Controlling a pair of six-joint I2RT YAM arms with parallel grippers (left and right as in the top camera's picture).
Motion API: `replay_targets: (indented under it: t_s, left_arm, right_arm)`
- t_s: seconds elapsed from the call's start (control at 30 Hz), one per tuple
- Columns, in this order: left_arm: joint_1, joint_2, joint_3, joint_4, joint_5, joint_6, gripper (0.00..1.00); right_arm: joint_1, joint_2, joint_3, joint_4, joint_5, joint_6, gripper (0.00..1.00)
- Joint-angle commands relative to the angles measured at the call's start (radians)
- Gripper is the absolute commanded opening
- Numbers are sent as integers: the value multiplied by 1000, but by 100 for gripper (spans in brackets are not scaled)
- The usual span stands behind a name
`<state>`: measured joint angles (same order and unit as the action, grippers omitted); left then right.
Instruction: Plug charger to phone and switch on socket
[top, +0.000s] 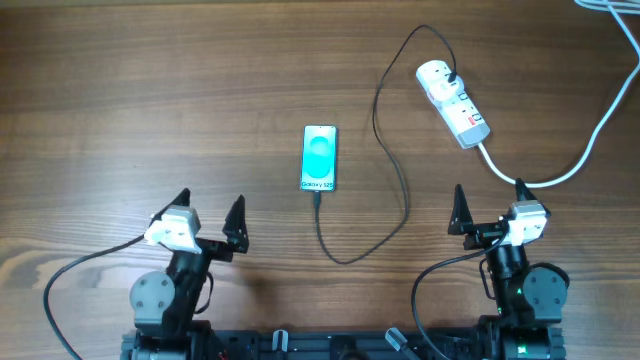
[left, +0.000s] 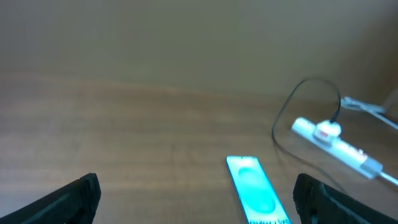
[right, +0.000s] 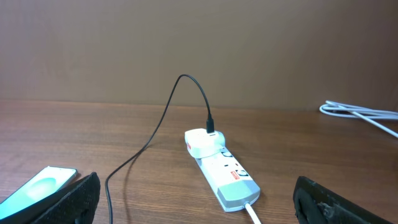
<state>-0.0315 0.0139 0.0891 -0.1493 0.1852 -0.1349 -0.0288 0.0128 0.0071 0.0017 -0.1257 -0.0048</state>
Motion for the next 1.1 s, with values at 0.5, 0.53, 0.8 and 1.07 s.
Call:
replay_targets:
  t_s: [0.5,0.53,0.8,1.07]
  left_arm:
    - [63,-11,-84,121,-116,23,100]
    - [63,-11,-84,87,-132,23,100]
    - [63,-11,-84,71,-165,154,100]
    - [63,-11,-84,78,-270,153,100]
  right_arm:
    - [4,-9,-2,6,14,8,100]
    - [4,-9,-2,6,14,8,100]
    - [4,-6,-2,6,14,7,100]
    - [4,-3,-2,6,14,8,100]
